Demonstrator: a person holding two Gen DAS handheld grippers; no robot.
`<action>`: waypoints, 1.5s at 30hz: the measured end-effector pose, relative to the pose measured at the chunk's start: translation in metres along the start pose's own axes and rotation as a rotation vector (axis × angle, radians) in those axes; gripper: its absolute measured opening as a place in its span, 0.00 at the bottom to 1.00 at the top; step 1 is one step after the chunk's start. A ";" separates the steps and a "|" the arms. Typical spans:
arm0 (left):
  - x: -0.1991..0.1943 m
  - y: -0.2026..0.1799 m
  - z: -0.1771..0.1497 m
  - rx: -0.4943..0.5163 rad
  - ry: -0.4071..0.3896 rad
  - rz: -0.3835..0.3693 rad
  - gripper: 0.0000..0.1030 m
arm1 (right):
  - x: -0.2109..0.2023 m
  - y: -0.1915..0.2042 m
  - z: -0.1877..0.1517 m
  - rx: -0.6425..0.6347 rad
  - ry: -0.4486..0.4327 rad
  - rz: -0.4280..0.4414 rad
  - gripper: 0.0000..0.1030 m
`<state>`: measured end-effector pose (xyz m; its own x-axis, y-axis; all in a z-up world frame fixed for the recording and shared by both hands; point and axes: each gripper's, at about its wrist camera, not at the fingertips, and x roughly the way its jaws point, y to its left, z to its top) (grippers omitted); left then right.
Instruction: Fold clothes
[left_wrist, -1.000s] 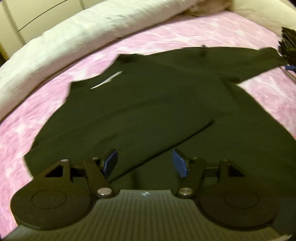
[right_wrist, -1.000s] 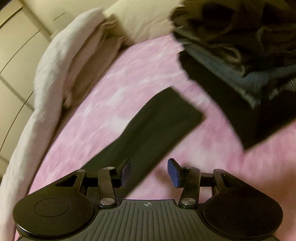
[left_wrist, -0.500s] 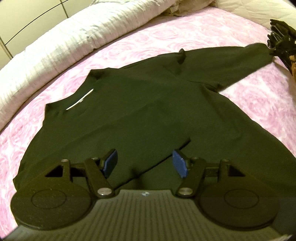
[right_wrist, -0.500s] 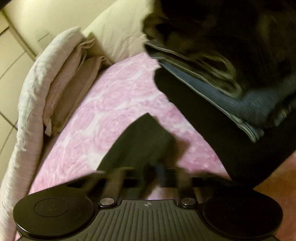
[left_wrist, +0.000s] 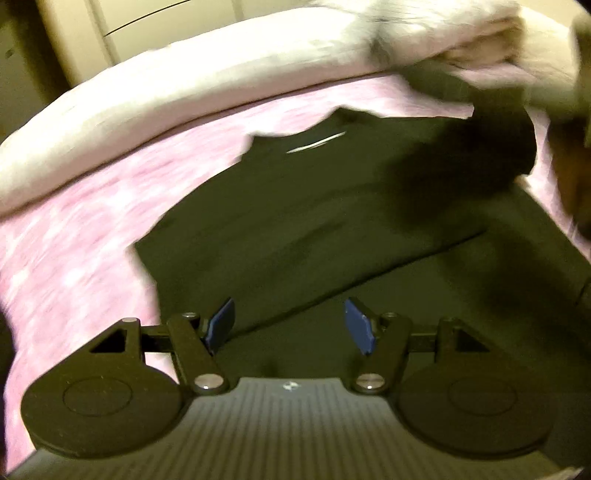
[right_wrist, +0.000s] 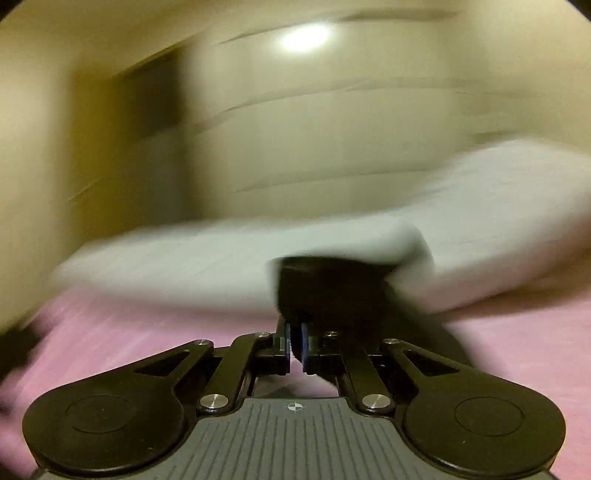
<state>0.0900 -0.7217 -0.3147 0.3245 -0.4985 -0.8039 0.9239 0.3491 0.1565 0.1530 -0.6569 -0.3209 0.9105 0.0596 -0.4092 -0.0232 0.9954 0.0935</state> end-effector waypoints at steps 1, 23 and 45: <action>-0.005 0.014 -0.008 -0.018 0.001 0.016 0.60 | 0.030 0.027 -0.017 -0.036 0.075 0.048 0.04; -0.006 0.102 -0.053 -0.133 -0.042 0.011 0.61 | 0.127 0.154 -0.032 -0.147 0.203 0.209 0.05; 0.134 0.080 0.051 -0.009 0.016 -0.230 0.47 | 0.043 -0.062 -0.034 -0.045 0.373 -0.261 0.51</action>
<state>0.2178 -0.8011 -0.3808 0.1023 -0.5530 -0.8269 0.9713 0.2349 -0.0369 0.1790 -0.7139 -0.3754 0.6777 -0.1784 -0.7134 0.1613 0.9826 -0.0925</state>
